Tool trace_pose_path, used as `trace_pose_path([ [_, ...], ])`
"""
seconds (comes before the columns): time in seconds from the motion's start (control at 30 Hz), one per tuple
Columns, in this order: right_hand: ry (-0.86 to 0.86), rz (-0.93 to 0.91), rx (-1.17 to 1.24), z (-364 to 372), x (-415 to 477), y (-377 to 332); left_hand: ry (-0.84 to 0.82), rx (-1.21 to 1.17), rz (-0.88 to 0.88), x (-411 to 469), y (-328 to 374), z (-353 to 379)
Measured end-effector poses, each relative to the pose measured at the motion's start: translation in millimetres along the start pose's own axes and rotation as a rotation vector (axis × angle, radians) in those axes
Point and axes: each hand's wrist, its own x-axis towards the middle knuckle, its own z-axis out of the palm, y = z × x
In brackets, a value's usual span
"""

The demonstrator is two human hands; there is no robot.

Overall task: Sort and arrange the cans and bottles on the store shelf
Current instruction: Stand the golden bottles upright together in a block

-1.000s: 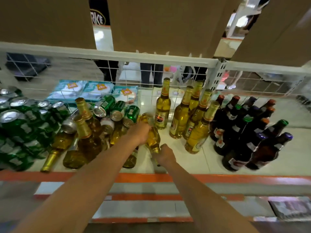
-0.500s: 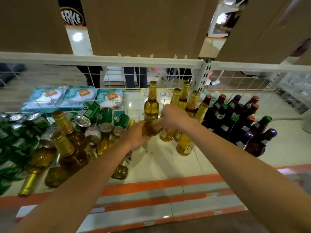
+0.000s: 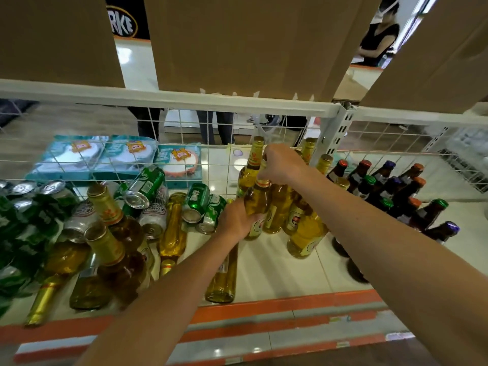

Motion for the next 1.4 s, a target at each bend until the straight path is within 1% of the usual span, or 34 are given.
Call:
trace_pose_path([
  [0.3, 0.001, 0.025, -0.022, 4.4, 2.7, -4.3, -0.065, -0.029, 0.026, 6.1, -9.4, -9.7],
  [0.4, -0.002, 0.034, -0.085, 3.7, -0.9, -5.1, -0.040, 0.018, 0.032, 1.2, -16.0, -18.7],
  [0.43, 0.021, 0.028, -0.107, 4.2, -2.5, -6.2, -0.027, 0.044, 0.028, -1.2, -18.3, -23.2],
  [0.47, 0.084, 0.006, -0.126, 5.6, -4.3, -7.2, -0.016, 0.067, 0.016, -3.0, -22.0, -26.5],
  [0.57, 0.430, -0.178, -0.135, 11.8, -10.3, -11.9, 0.010, 0.113, -0.048, -14.6, -34.1, -35.3],
  [0.6, 0.517, -0.249, -0.117, 13.4, -12.8, -14.4, 0.003, 0.119, -0.076, -19.4, -38.2, -37.0],
  [0.63, 0.555, -0.306, -0.093, 14.9, -16.2, -17.4, -0.017, 0.125, -0.110, -24.7, -42.6, -38.0],
  [0.7, 0.512, -0.348, -0.043, 21.0, -22.8, -22.8, -0.051, 0.139, -0.166, -35.6, -50.5, -38.6],
  [0.77, 0.400, -0.307, 0.000, 31.0, -26.6, -26.0, -0.080, 0.158, -0.214, -45.2, -55.0, -37.5],
  [0.9, 0.190, -0.209, 0.025, 60.5, -29.7, -29.4, -0.213, 0.116, -0.329, -61.2, -59.9, -29.2],
  [0.97, 0.093, -0.162, 0.042, 76.7, -32.0, -30.3, -0.247, 0.120, -0.378, -66.7, -63.3, -20.4],
  [1.07, -0.065, -0.075, 0.069, 102.8, -35.2, -28.5, -0.203, 0.121, -0.420, -73.2, -66.2, -7.8],
  [1.17, -0.184, 0.013, 0.139, 130.0, -37.1, -23.3, -0.151, 0.089, -0.442, -77.2, -65.5, -5.5],
  [1.3, -0.252, 0.084, 0.221, 161.7, -43.4, -18.1, -0.156, -0.002, -0.474, -77.6, -67.2, -12.4],
  [1.4, -0.281, 0.188, 0.340, 180.1, -43.8, -14.1, -0.182, -0.098, -0.493, -78.0, -71.5, -20.1],
])
